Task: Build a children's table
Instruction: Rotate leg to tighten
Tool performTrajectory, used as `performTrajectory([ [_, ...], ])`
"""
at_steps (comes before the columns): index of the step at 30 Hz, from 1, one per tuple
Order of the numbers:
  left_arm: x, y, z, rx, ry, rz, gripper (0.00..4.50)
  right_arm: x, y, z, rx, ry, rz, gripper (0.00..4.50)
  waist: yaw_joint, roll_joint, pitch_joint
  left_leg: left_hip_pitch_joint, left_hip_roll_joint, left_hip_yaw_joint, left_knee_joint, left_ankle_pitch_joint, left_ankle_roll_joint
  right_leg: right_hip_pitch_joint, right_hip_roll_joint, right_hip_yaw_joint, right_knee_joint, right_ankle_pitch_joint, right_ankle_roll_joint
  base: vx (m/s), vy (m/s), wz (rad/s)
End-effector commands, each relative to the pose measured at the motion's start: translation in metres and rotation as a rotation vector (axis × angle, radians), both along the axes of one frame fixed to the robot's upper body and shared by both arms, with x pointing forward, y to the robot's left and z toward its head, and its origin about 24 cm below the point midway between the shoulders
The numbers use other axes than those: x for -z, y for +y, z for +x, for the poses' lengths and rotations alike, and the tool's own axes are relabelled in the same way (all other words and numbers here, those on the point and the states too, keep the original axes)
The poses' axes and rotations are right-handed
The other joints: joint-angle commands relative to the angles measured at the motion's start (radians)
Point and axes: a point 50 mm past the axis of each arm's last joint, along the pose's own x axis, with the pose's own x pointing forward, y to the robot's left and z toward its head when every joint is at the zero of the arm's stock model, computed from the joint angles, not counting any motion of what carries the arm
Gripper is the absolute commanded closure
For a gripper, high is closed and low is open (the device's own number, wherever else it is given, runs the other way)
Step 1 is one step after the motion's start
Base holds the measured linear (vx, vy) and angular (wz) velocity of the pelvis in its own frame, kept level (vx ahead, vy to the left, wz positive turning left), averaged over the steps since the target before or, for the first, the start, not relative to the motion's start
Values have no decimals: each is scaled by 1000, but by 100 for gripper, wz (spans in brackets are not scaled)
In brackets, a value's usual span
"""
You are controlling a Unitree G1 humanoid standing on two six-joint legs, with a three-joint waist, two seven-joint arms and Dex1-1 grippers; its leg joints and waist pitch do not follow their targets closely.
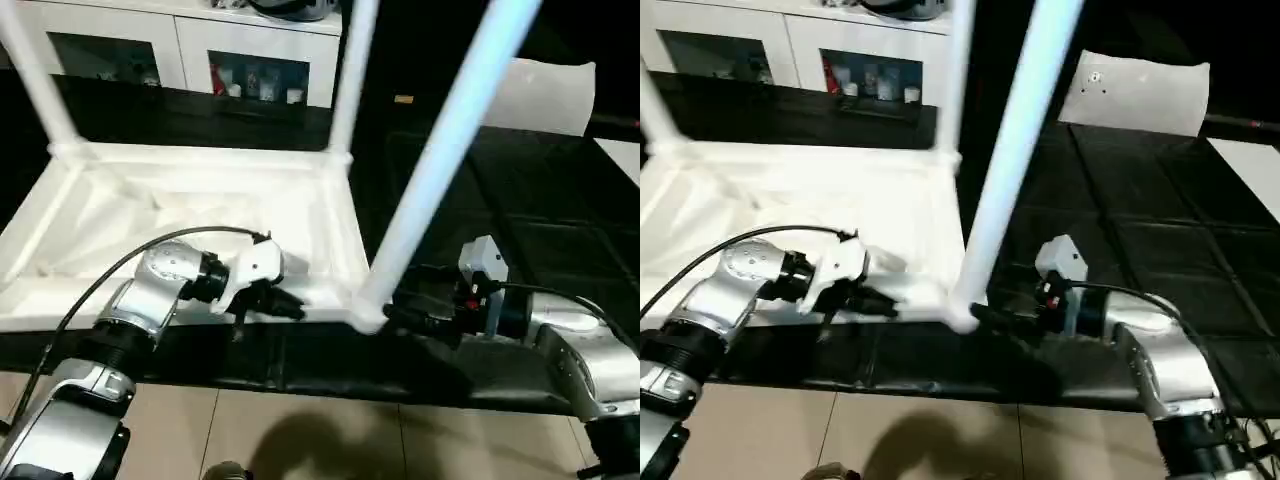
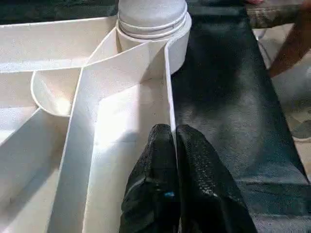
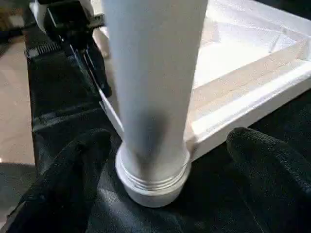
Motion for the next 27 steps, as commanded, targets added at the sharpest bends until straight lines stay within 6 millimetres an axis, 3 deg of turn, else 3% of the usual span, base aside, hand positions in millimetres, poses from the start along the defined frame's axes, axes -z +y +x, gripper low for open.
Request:
performTrajectory([
  [1, 1, -11, 2, 54, -44, 35, 450, -3, 1, 3, -19, -25, -26, 9, -4, -2, -61, 16, 53, -10, -71, -218, 35, 41, -76, 51, -88, -253, -176, 0, 0, 0],
  [7, 1, -11, 7, 8, -30, 38, 450, 1, 6, 3, -58, -32, -38, 9, 9, -4, -60, 19, 56, -10, -72, -218, 30, 41, -78, 52, -88, -270, -167, 0, 0, 0],
  [9, 2, -10, 6, 11, -23, 46, 406, 1, 7, 4, -62, -37, -39, 0, 9, -5, -62, 18, 55, -10, -72, -218, 29, 42, -78, 51, -86, -248, -172, 0, 0, 0],
  [12, 5, -9, 6, -8, 8, 61, 393, 2, 7, 6, -63, -42, -40, 0, 7, -8, -62, 18, 55, -10, -72, -218, 28, 43, -77, 51, -85, -242, -174, 0, 0, 0],
  [17, 8, -11, 8, -52, 36, 63, 393, 3, 7, 6, -69, -43, -42, 0, 8, -9, -61, 17, 54, -9, -71, -216, 32, 43, -78, 51, -86, -253, -174, 0, 0, 0],
  [24, 4, -22, 14, -93, 75, -1, 393, 5, 8, 6, -81, -43, -45, 0, 9, -7, -57, 23, 56, -13, -75, -280, 15, 39, -81, 50, -99, -354, -156, 0, 0, 0],
  [27, 3, -27, 15, -88, 76, -14, 393, 5, 8, 6, -82, -44, -45, 0, 9, -5, -58, 22, 57, -14, -76, -274, 17, 41, -80, 51, -97, -328, -163, 0, 0, 0],
])
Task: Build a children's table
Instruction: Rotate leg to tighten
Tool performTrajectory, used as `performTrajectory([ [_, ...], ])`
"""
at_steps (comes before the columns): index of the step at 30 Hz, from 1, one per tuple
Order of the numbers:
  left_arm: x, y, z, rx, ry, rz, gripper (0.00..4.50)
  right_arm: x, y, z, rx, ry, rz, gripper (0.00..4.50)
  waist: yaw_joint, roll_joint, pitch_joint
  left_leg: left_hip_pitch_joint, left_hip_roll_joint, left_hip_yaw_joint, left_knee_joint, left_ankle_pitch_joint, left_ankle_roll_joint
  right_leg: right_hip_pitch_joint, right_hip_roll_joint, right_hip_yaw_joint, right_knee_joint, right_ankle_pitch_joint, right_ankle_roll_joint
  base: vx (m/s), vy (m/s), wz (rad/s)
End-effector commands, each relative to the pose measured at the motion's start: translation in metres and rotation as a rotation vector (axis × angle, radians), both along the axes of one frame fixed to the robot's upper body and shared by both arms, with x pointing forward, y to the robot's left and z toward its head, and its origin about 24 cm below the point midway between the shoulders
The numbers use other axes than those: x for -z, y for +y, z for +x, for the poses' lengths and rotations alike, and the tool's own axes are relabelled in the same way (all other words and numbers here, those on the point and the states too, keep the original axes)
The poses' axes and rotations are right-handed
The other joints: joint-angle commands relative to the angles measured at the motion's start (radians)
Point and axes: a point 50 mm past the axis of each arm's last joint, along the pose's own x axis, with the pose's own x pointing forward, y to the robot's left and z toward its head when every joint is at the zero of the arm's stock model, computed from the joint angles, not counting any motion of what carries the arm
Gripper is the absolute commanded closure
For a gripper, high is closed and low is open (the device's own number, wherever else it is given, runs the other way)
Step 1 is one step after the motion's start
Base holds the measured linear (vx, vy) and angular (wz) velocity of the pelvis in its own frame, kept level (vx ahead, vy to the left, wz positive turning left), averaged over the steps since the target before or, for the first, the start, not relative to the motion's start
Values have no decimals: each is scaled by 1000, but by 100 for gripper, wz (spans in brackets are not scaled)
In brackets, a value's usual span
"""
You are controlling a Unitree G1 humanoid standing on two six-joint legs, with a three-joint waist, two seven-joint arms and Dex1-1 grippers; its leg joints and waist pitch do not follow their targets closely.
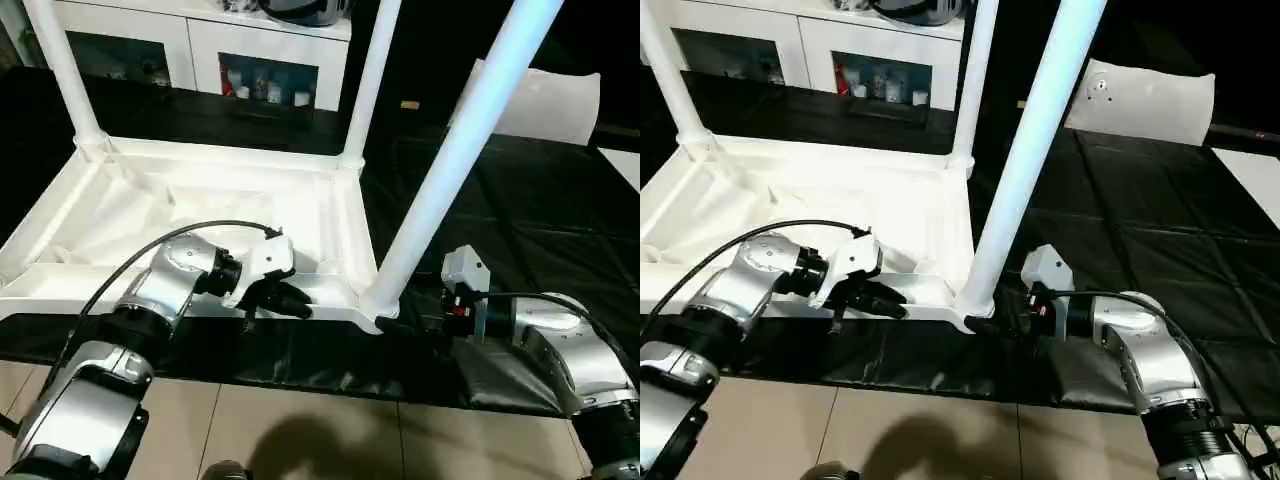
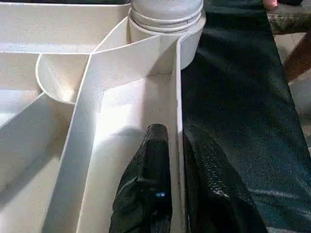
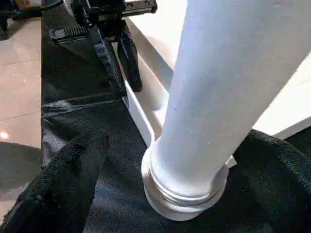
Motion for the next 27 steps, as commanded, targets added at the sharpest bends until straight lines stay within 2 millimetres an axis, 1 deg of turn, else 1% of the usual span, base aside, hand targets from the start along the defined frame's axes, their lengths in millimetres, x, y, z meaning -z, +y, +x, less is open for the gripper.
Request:
performTrajectory([
  [1, 0, -10, 2, -16, -4, -29, 393, -3, 0, 3, -11, -16, -9, 0, -7, 2, -59, 18, 56, -15, -79, -267, 19, 35, -79, 50, -93, -307, -171, 0, 0, 0],
  [2, 0, -12, 3, -21, -9, -26, 393, -3, 0, 3, -11, -16, -9, 0, -7, 2, -60, 17, 55, -14, -78, -257, 23, 36, -78, 50, -91, -286, -176, 0, 0, 0],
  [3, 0, -12, 3, -21, -9, -26, 393, -3, 0, 3, -11, -16, -9, 0, -7, 2, -60, 17, 55, -14, -78, -257, 23, 36, -78, 50, -91, -286, -176, 0, 0, 0],
  [4, 0, -13, 4, -28, -24, -15, 393, -3, 0, 3, -11, -17, -10, 0, -6, 5, -60, 16, 55, -14, -78, -252, 26, 37, -78, 50, -90, -275, -180, 0, 0, 0],
  [5, 1, -14, 10, -75, -73, 21, 375, -3, 0, 3, -11, -19, -11, 0, -7, 5, -58, 17, 54, -14, -77, -259, 27, 36, -78, 50, -93, -288, -178, 0, 0, 0],
  [6, 1, -14, 10, -75, -73, 21, 365, -3, 0, 3, -11, -19, -11, 0, -6, 4, -57, 19, 54, -13, -77, -267, 25, 34, -77, 49, -96, -303, -175, 0, 0, 0],
  [8, 0, -14, 13, -102, -85, 36, 354, -3, 1, 2, -13, -20, -12, 0, -6, 4, -55, 21, 54, -16, -77, -297, 16, 33, -80, 48, -101, -366, -162, 0, 0, 0],
  [9, 0, -13, 13, -106, -88, 37, 354, -3, 1, 2, -13, -20, -12, 0, -6, 4, -55, 21, 54, -16, -77, -297, 16, 33, -80, 48, -101, -366, -162, 0, 0, 0],
  [10, -2, -14, 15, -117, -88, 31, 344, -3, 1, 2, -14, -20, -12, 0, -5, 3, -54, 22, 55, -16, -79, -305, 15, 32, -81, 48, -105, -386, -154, 0, 0, 0],
  [11, -2, -14, 15, -118, -88, 30, 326, -3, 1, 2, -14, -20, -12, 0, -5, 3, -56, 22, 55, -17, -79, -302, 15, 33, -81, 48, -104, -386, -152, 0, 0, 0],
  [16, -10, -20, 16, -122, -85, 11, 326, -2, 1, 2, -18, -19, -14, 0, -6, 3, -55, 19, 56, -18, -81, -298, 17, 34, -80, 48, -102, -365, -159, 0, 0, 0],
  [17, -10, -20, 16, -122, -85, 11, 326, -2, 1, 2, -18, -19, -14, 0, -6, 6, -56, 20, 57, -18, -81, -298, 16, 34, -81, 48, -101, -357, -163, 0, 0, 0],
  [22, -15, -26, 18, -140, -77, 8, 326, -1, 1, 2, -19, -20, -15, 0, -8, 4, -58, 18, 58, -17, -81, -279, 21, 37, -81, 48, -97, -313, -177, 0, 0, 0],
  [25, -11, -31, 14, -110, -34, 21, 326, -1, 2, 2, -24, -19, -19, 0, -7, 3, -59, 17, 57, -15, -80, -252, 33, 38, -80, 48, -95, -277, -187, 0, 0, 0],
  [27, -10, -32, 12, -97, -20, 24, 326, 0, 2, 2, -25, -20, -21, 0, -6, 2, -59, 16, 56, -15, -80, -247, 36, 39, -81, 48, -95, -273, -187, 0, 0, 0],
])
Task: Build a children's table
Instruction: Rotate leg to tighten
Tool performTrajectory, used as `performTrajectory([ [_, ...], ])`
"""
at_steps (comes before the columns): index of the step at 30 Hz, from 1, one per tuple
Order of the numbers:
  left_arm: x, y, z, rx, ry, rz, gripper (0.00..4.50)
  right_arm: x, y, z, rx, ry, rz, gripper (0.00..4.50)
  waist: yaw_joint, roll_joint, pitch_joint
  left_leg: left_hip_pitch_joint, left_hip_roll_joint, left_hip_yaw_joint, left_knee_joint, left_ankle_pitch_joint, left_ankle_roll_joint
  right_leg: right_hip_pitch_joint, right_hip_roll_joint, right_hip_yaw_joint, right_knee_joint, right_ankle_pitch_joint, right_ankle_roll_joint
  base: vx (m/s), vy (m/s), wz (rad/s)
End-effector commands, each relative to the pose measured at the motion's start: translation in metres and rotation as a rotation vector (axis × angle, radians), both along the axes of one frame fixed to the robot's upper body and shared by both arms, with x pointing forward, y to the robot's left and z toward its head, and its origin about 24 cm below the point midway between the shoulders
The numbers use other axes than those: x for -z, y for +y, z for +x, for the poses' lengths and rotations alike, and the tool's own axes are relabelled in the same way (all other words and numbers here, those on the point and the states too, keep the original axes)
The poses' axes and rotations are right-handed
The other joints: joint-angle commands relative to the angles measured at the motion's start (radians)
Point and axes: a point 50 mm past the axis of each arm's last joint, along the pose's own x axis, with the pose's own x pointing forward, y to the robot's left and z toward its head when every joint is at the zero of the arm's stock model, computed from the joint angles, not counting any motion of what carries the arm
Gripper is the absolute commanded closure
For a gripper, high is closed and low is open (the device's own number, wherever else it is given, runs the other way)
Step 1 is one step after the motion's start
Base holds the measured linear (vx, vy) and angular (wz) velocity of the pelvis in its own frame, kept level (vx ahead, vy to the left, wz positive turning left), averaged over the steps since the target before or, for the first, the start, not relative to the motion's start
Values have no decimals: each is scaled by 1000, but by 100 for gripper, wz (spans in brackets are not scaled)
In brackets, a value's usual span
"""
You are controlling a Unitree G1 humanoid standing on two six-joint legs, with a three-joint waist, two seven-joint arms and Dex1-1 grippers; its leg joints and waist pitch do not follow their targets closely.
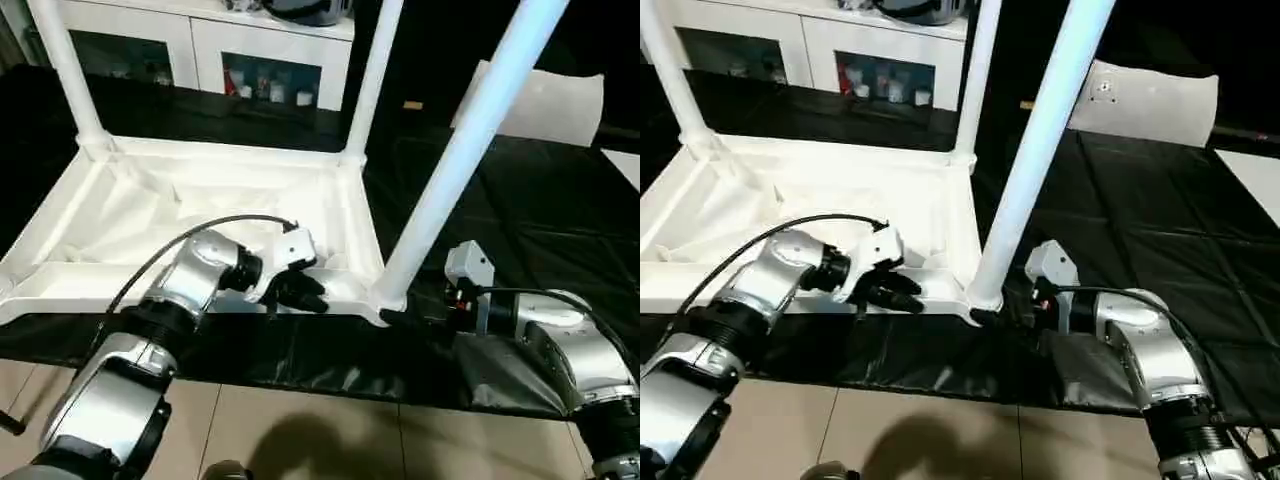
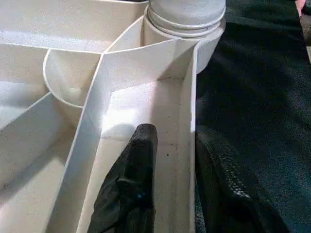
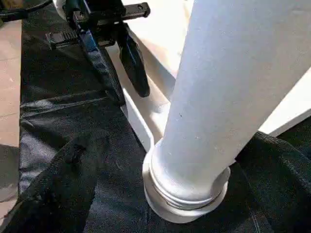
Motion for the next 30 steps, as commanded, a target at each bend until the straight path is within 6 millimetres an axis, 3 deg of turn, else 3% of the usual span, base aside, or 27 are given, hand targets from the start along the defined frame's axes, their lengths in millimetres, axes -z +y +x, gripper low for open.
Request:
performTrajectory([
  [1, -8, -10, 4, 0, -41, 1, 326, 0, 7, -3, -63, -6, -7, 0, -7, 4, -60, 15, 56, -15, -77, -242, 37, 36, -80, 50, -88, -269, -183, 0, 0, 0],
  [3, -8, -10, 4, -13, -42, 3, 357, 0, 7, -3, -64, -8, -10, 0, -9, 5, -60, 15, 56, -15, -78, -242, 37, 37, -79, 49, -88, -265, -185, 0, 0, 0],
  [6, -9, -10, 5, -23, -52, 2, 362, 1, 7, -3, -64, -10, -12, 0, -9, 5, -59, 16, 56, -15, -78, -249, 37, 36, -79, 49, -90, -278, -184, 0, 0, 0],
  [16, -10, -7, 1, 33, -49, 48, 440, 2, 6, -3, -64, -14, -17, 0, -10, 6, -58, 17, 58, -17, -82, -273, 27, 34, -80, 50, -93, -307, -174, 0, 0, 0],
  [22, -8, -1, -6, 129, -51, 61, 447, 0, 3, -3, -62, -10, -12, 0, -12, 6, -60, 14, 57, -16, -81, -243, 37, 37, -79, 50, -90, -271, -179, 0, 0, 0],
  [27, -7, 16, -15, 254, -53, 31, 447, -2, -2, -8, -93, 5, -13, 0, -17, 7, -63, 14, 57, -13, -78, -212, 52, 40, -75, 50, -81, -180, -206, 0, 0, 0],
  [30, -7, 22, -18, 276, -37, 16, 447, -2, -2, -7, -93, 3, -12, 0, -19, 9, -62, 16, 58, -11, -81, -218, 43, 39, -75, 50, -80, -191, -212, 0, 0, 0],
])
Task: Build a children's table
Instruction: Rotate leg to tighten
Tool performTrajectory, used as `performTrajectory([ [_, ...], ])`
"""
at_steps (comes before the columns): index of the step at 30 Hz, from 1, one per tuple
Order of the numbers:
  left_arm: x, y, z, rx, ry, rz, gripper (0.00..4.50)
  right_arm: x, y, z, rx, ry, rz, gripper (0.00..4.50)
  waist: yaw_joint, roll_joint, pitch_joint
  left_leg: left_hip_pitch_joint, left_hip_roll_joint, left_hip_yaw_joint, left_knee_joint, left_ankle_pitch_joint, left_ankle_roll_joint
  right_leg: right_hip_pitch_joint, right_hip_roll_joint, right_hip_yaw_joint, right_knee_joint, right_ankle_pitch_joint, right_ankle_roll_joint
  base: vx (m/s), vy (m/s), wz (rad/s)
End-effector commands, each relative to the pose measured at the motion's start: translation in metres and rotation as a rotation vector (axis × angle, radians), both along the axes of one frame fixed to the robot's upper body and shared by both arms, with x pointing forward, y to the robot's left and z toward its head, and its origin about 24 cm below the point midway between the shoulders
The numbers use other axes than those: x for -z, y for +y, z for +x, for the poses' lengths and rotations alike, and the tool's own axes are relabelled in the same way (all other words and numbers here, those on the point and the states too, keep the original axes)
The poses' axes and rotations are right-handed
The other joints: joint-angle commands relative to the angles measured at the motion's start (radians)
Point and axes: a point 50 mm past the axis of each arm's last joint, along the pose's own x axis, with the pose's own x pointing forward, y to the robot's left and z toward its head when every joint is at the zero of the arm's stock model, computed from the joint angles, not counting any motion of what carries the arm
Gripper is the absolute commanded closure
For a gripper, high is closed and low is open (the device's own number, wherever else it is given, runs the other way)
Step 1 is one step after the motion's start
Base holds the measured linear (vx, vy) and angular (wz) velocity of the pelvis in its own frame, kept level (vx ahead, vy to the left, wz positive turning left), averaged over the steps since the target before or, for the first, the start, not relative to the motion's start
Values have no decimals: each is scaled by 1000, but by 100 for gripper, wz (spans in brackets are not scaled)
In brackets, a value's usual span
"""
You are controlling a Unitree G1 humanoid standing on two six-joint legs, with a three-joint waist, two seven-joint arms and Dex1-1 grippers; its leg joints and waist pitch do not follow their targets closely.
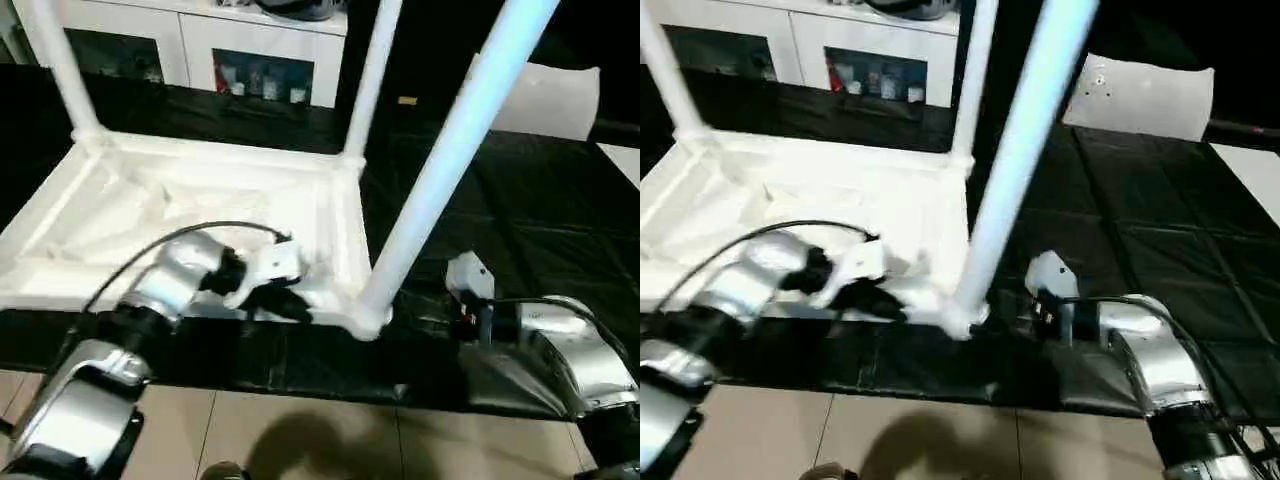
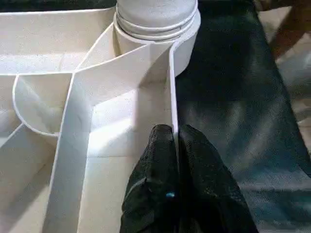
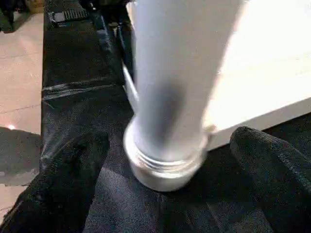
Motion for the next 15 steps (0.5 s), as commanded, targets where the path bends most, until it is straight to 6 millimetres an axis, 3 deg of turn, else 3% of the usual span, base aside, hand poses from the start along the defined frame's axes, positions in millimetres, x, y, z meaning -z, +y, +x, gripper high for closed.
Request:
performTrajectory([
  [1, 1, 0, -7, 82, 27, -17, 447, -6, -1, 2, -20, -13, -3, 0, -6, 6, -61, 17, 55, -13, -72, -223, 40, 40, -79, 52, -77, -200, -214, 0, 0, 0],
  [2, 2, 4, -8, 99, 32, 2, 447, -6, 0, 2, -28, 1, 9, 0, -6, 7, -61, 18, 56, -13, -73, -231, 35, 39, -79, 52, -77, -212, -213, 0, 0, 0],
  [3, 3, 6, -9, 107, 35, 10, 447, -6, 1, 2, -33, 8, 14, 0, -7, 2, -61, 18, 55, -13, -72, -235, 37, 40, -79, 52, -78, -219, -212, 0, 0, 0],
  [4, 4, 7, -10, 117, 38, 16, 447, -5, 2, 3, -38, 15, 21, 0, -8, 6, -60, 17, 56, -13, -74, -240, 34, 39, -80, 52, -78, -229, -210, 0, 0, 0],
  [9, 4, 7, -15, 164, 46, 5, 450, -5, 12, 5, -87, 52, 61, 62, -13, 5, -59, 19, 57, -13, -74, -244, 24, 37, -81, 53, -77, -236, -213, 0, 0, 0],
  [15, 3, 6, -15, 181, 38, 15, 450, -3, 20, 6, -165, 110, 87, 112, -12, 4, -62, 16, 56, -10, -70, -206, 36, 41, -79, 52, -69, -181, -229, 0, 0, 0],
])
